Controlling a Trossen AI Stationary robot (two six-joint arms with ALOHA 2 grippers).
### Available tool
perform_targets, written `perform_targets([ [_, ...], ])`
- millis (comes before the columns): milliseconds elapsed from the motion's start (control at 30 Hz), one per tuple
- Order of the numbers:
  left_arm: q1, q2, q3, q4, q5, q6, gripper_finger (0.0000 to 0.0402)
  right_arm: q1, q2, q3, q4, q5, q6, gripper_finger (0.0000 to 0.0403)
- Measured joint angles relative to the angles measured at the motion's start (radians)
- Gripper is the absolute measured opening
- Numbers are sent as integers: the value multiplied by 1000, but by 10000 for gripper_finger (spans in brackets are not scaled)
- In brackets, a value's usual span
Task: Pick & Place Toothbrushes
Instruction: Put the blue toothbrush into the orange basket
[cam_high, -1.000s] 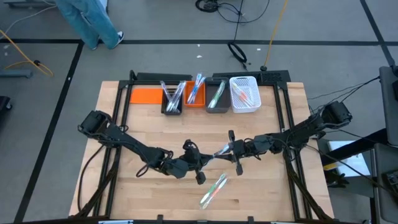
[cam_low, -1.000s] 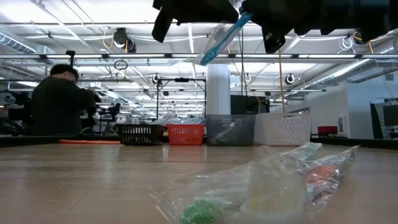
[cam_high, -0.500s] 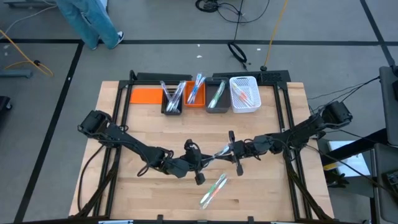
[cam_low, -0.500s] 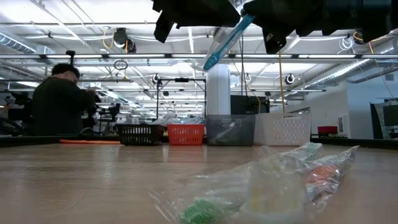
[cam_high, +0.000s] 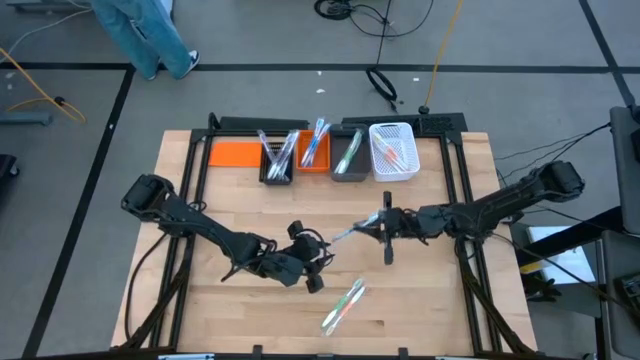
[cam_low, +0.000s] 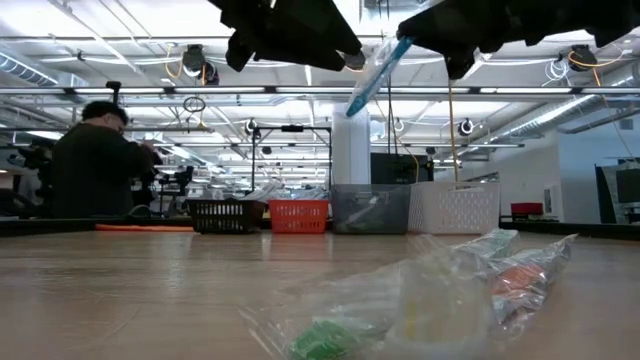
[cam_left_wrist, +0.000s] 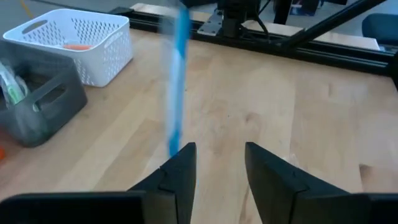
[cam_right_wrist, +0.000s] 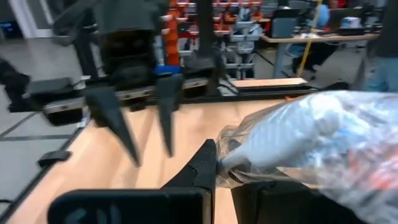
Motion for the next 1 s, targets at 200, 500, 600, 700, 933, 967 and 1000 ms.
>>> perform_targets([
  [200, 5, 0, 0, -3, 2, 0, 141, -101, -10, 40, -154, 2, 40, 14],
  [500, 46, 0, 0, -13, 2, -4, 141, -226, 42, 180, -351, -4, 6, 14],
  [600, 63, 0, 0, -22, 1, -19, 141, -256, 60, 212, -393, -3, -22, 14],
  [700, 79, 0, 0, -32, 1, -20, 141, -280, 83, 254, -422, -2, -42, 14],
  [933, 120, 1, 0, -64, -101, -16, 140, -288, 169, 323, -468, -9, -85, 14],
  [967, 125, 2, 0, -65, -121, -5, 140, -287, 178, 326, -472, -9, -86, 14],
  [1000, 131, 2, 0, -70, -140, 11, 140, -287, 188, 331, -474, -9, -87, 14],
])
